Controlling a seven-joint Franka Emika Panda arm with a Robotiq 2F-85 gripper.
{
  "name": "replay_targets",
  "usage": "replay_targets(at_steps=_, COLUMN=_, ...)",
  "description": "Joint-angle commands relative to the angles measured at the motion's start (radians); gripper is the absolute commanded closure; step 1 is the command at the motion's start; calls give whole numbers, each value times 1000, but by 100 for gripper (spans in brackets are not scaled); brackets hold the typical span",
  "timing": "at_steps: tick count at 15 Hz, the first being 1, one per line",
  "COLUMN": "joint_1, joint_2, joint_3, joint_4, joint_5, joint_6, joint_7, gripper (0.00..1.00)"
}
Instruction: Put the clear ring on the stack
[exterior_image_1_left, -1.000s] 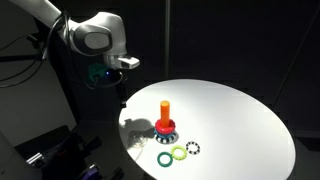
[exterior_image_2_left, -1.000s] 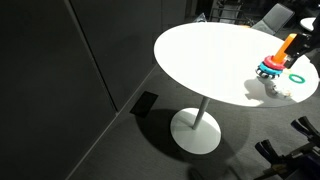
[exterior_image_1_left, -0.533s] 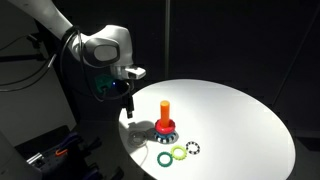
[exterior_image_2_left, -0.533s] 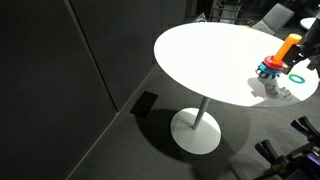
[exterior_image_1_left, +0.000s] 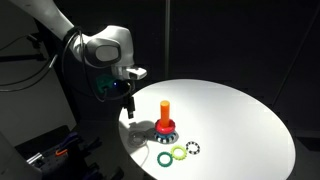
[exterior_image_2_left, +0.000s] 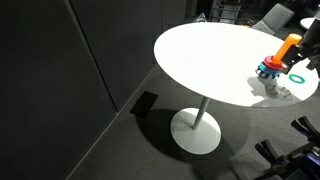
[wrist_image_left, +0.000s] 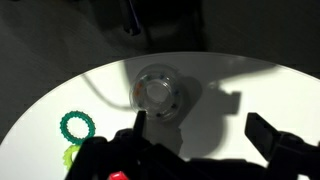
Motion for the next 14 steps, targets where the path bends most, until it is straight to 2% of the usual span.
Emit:
replay_targets(at_steps=1, joint_1=9, joint_2=25, joint_3=-16, joint_4=7, joint_5=0, joint_6=5, joint_7=0, gripper=0)
replay_targets(at_steps=8, joint_1=5, joint_2=122, joint_3=-52, joint_4=4, joint_5=15, joint_6=105, joint_7=-40, gripper=0)
replay_targets(at_steps=14, joint_1=8, joint_2=193, joint_3=-94, joint_4=-6, joint_5=9, joint_6=212, joint_7=-25, gripper=0)
